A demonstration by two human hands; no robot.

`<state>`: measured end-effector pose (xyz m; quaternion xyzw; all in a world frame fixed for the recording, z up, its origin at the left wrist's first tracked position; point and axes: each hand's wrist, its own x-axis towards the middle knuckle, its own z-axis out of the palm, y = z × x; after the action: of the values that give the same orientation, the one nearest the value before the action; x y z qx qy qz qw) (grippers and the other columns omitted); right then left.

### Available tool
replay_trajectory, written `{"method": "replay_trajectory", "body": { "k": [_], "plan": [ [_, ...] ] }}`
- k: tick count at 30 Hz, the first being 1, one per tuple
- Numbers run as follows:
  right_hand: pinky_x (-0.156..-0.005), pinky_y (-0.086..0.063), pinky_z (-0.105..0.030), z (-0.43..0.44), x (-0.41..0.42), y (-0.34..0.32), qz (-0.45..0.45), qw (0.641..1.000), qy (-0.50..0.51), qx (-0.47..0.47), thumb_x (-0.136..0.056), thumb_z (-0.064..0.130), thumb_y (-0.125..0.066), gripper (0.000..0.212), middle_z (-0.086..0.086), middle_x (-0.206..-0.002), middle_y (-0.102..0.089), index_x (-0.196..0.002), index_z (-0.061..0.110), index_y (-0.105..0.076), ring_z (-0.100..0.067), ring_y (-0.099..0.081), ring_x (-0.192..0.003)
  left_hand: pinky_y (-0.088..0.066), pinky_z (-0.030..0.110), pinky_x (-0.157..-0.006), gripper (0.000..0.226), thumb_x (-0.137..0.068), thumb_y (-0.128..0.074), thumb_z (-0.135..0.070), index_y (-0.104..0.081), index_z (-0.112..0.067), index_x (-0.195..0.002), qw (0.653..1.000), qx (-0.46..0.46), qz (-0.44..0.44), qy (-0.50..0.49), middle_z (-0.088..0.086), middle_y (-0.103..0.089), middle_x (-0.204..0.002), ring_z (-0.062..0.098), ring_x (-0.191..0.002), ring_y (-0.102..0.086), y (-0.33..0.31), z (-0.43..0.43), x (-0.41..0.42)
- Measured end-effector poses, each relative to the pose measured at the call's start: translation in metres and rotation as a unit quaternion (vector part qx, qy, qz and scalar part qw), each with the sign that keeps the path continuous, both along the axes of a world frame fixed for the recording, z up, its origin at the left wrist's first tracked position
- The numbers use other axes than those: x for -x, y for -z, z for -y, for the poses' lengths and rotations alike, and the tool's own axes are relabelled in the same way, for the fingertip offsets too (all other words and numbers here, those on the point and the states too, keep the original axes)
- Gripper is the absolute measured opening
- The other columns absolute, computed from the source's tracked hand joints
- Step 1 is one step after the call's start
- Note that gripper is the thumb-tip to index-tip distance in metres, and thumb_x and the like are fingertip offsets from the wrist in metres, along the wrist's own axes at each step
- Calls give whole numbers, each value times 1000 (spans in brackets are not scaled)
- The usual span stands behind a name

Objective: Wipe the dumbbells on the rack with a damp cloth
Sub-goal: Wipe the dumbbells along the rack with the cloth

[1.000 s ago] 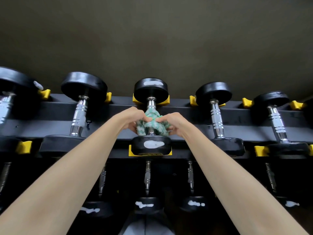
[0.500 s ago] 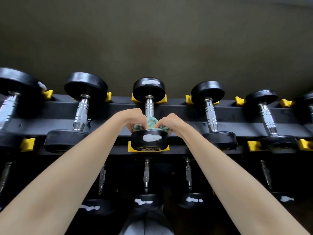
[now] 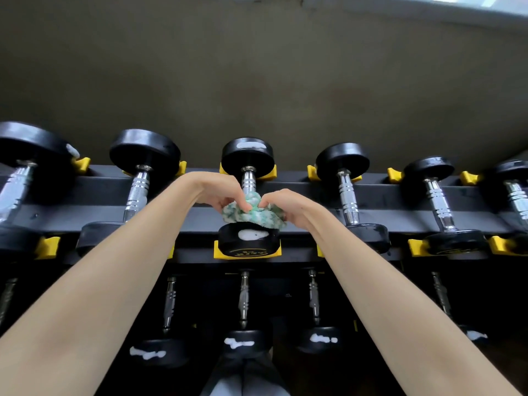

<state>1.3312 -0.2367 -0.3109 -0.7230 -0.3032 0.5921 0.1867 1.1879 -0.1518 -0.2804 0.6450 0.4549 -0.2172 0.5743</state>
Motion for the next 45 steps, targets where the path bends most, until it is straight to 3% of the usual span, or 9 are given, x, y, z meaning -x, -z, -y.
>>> {"method": "replay_trajectory", "body": {
  "k": [4, 8, 13, 16, 25, 29, 33, 39, 45],
  "plan": [
    [-64, -42, -26, -3, -7, -16, -94, 993, 65, -43, -83, 15, -49, 20, -5, -92, -55, -100, 8, -56, -15, -52, -74, -49, 29, -86, 31, -92, -55, -21, -59, -4, -118, 992, 50, 88, -78, 8, -66, -113, 17, -93, -63, -16, -6, 0],
    [-53, -45, -21, -10, -15, -39, -199, 969, 114, -87, -97, 20, -39, 28, 0, -66, -66, -84, 9, -61, -10, -59, -59, -52, 28, -74, 25, -97, -47, -30, -63, -14, -106, 975, 27, 156, -155, 3, -69, -101, 15, -85, -64, -37, -10, -7],
    [-69, -43, -30, -12, -31, -44, -301, 943, 116, -83, -91, 46, -38, 52, -8, -76, -66, -88, 2, -65, -17, -58, -62, -50, 28, -69, 25, -97, -43, -36, -62, -23, -85, 965, 13, 172, -200, -4, -66, -73, 9, -61, -62, -45, -13, -8],
    [-78, -45, -33, -7, -39, -35, -329, 938, 74, -82, -80, 28, -51, 35, -9, -91, -65, -101, 3, -64, -18, -57, -76, -48, 27, -67, 19, -87, -60, -33, -61, -15, -96, 984, -13, 124, -127, -1, -61, -77, 13, -66, -58, -40, -17, 3],
    [-91, -40, -32, -24, -41, 7, -65, 995, 63, -51, -84, 16, -66, 25, -6, -119, -62, -109, 11, -67, -21, -54, -107, -38, 23, -55, 21, -87, -62, -27, -66, -9, -98, 986, -133, 27, -93, 2, -47, -74, 17, -63, -41, -4, -36, 15],
    [-69, -40, -15, -40, -37, 21, -5, 989, 112, -101, -86, 12, -65, 26, -2, -95, -62, -110, 2, -66, -13, -54, -84, -32, 21, -47, 16, -87, -64, -22, -63, -16, -72, 968, -190, 52, -155, -1, -42, -61, 14, -56, -38, 18, -46, 9],
    [-56, -38, -19, -55, -30, 43, 98, 974, 130, -155, -84, 8, -64, 3, -1, -72, -56, -85, 10, -65, -13, -48, -67, -34, 27, -65, 6, -86, -62, -12, -64, -14, -80, 927, -333, 36, -167, 6, -60, -81, 24, -84, -54, 48, -49, 0],
    [-68, -30, -27, -57, -15, 61, 279, 941, 72, -178, -88, 12, -57, 22, -9, -108, -62, -108, 9, -50, -28, -54, -100, -42, 39, -85, 31, -79, -49, 5, -65, -11, -101, 894, -440, 8, -83, 17, -59, -105, 36, -104, -49, 79, -43, 0],
    [-79, -38, -29, -55, -13, 60, 214, 957, 73, -183, -84, 10, -55, 25, -7, -106, -65, -107, 13, -63, -24, -54, -103, -37, 27, -59, 18, -75, -51, -5, -62, -10, -88, 961, -201, 73, -177, 5, -52, -69, 18, -63, -45, 65, -34, -6]
  ]
}}
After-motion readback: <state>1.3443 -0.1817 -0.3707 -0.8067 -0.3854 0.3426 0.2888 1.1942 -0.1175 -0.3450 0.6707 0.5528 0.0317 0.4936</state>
